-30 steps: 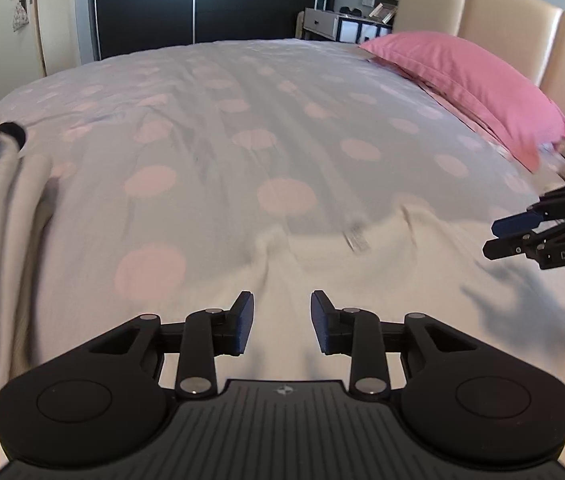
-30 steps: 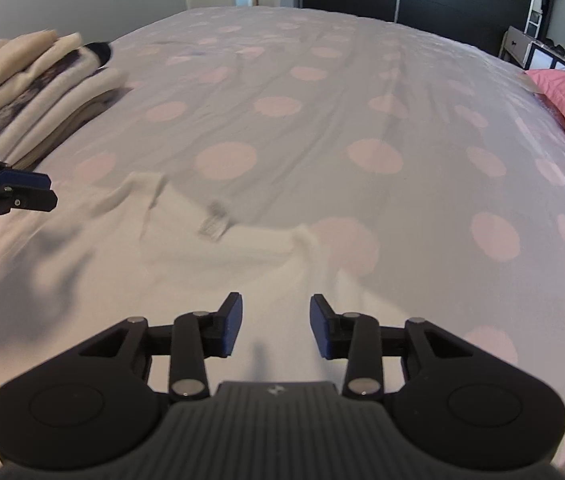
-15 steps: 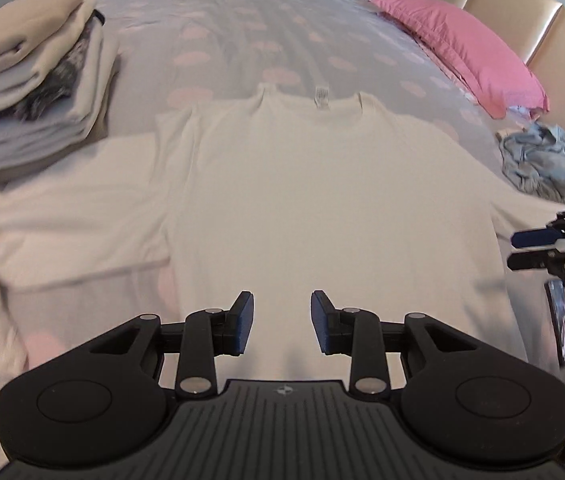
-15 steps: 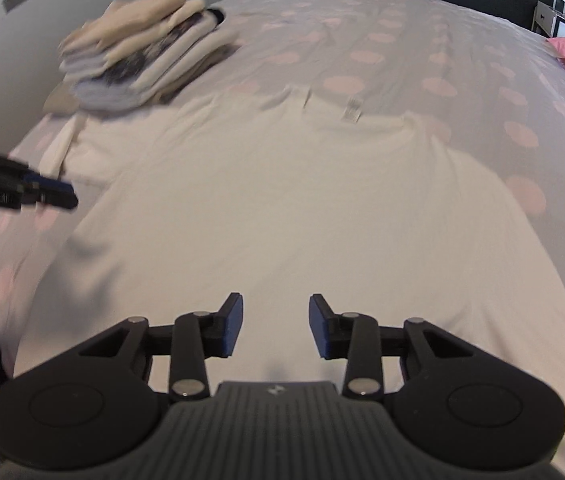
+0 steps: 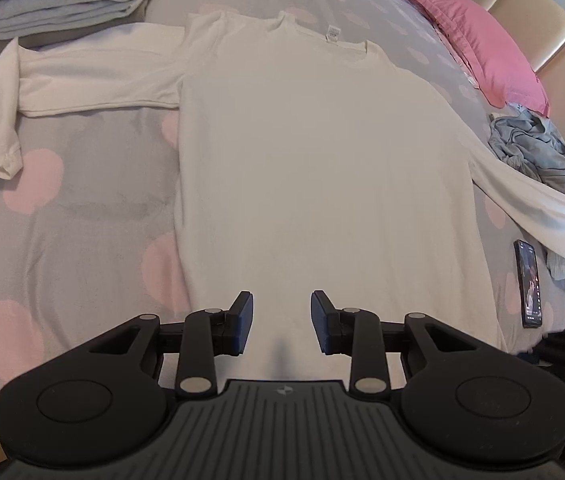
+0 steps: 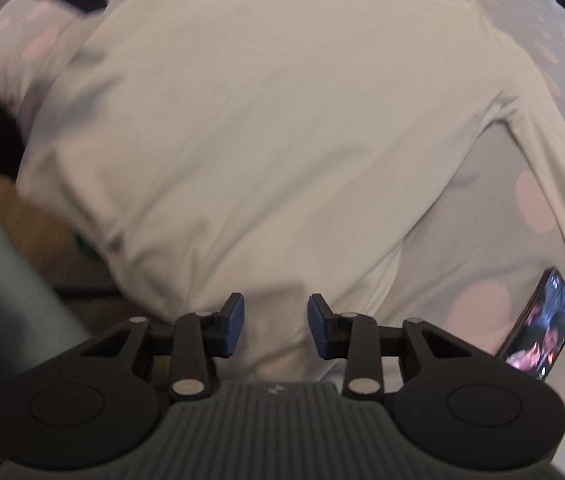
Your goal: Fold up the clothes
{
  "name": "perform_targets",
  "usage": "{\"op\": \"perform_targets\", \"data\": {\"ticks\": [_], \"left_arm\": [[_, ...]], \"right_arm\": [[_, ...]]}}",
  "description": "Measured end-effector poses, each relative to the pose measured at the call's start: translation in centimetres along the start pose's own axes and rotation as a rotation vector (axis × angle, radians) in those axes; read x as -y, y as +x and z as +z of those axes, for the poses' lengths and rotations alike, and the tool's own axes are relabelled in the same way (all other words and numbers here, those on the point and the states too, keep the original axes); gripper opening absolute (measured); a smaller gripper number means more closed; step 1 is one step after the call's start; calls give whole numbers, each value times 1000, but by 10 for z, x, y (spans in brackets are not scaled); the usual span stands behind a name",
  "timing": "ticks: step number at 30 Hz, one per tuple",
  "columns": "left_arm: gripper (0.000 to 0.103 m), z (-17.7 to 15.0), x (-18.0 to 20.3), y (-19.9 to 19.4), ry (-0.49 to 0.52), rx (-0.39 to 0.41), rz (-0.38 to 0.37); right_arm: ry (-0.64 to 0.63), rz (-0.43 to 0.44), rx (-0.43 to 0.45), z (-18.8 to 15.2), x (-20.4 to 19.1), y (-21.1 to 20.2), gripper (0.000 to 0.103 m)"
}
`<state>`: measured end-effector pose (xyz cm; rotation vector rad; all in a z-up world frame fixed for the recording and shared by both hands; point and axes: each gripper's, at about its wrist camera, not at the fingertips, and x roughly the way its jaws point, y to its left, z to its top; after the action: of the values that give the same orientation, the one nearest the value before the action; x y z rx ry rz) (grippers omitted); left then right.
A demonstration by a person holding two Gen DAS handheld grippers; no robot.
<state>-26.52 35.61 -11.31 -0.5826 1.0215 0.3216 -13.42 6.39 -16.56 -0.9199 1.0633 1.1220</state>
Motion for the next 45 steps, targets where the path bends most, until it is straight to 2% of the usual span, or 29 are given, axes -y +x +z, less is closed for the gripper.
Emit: {"op": "perform_targets", "data": {"ticks": [4,8,12,17,21,24,25,26,28,32,38,42,45], "left_arm": [[33,-1,0,-1,-10,11,-11],[36,-3,1,3,-3,7,-15],[36,-4,1,5,-2,2,-18],[37,-3,1,4,-2,5,-26],[37,-4,5,2,25,13,-21],[38,-3,6,1,34,18,-14],[38,-3,6,1,32,19,-14],[38,-3,5,0,27,20,-15],[38,-3,3,-1,18,21,-15],[38,-2,0,0,4,19,-13],[38,0,2,1,13,15,-18],[39,-1,2,0,22,15,-20],[39,-3,-3,-1,10,8,-6]], "right_arm": [[-65,-28,-43,-11,-5,-8,40],[-103,-71,-79,-11,8,-10,40],[-100,-16,-116,-7,29,-7,41],[-171,-5,-168,-7,48,-3,44],[-163,76,-212,-6,52,6,44],[-172,95,-237,-8,44,15,37],[-169,93,-242,-8,43,17,30],[-165,93,-248,-9,41,19,17],[-156,103,-255,-9,36,19,6],[-148,115,-287,-9,25,5,6],[-246,135,-379,-22,10,-28,5],[-252,105,-385,-25,6,-19,6],[-269,53,-389,-30,1,-10,11]]}}
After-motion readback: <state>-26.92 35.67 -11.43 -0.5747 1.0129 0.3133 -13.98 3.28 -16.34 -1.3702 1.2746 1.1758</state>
